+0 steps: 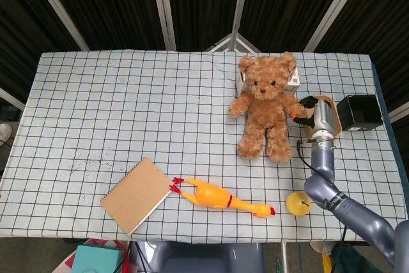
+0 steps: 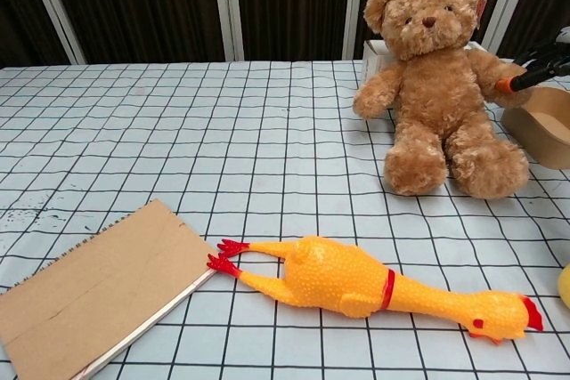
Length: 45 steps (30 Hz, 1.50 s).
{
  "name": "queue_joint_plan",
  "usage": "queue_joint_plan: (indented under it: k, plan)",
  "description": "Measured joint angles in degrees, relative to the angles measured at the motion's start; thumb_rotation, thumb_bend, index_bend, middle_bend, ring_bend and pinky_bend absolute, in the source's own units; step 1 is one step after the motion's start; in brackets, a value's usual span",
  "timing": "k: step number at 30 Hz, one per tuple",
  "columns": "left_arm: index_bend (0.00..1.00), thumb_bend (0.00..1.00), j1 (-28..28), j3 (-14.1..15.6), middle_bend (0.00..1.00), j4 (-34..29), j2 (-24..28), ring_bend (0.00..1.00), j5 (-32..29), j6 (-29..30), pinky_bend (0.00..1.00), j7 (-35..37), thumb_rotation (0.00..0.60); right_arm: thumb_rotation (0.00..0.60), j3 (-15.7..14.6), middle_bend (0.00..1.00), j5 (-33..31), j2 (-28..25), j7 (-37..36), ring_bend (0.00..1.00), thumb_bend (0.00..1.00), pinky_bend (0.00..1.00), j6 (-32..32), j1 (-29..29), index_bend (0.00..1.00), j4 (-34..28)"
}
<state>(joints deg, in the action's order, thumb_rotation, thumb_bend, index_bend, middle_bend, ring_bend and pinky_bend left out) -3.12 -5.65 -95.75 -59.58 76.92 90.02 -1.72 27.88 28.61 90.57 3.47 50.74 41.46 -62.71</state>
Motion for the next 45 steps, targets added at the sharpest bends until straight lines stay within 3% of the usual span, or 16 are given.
queue_joint_plan:
  k: [10, 45]
  plan:
    - [0.22, 0.27, 0.03, -0.07, 0.00, -0.15, -0.32, 0.00, -0.22, 0.24, 0.14, -0.82, 0.600, 0.600, -0.29, 0.50, -0.63, 1.07, -0.32, 0.33, 0.33, 0.00, -2.18, -0.57, 0.48, 2.82]
    - [0.22, 0.27, 0.33, 0.14, 0.00, -0.38, -0.84, 0.00, 0.00, 0.19, 0.14, -2.44, 0.600, 0.600, -0.54, 0.50, 3.02, 0.78, 1.37, 0.33, 0.33, 0.00, -0.93, -0.86, 0.48, 2.31]
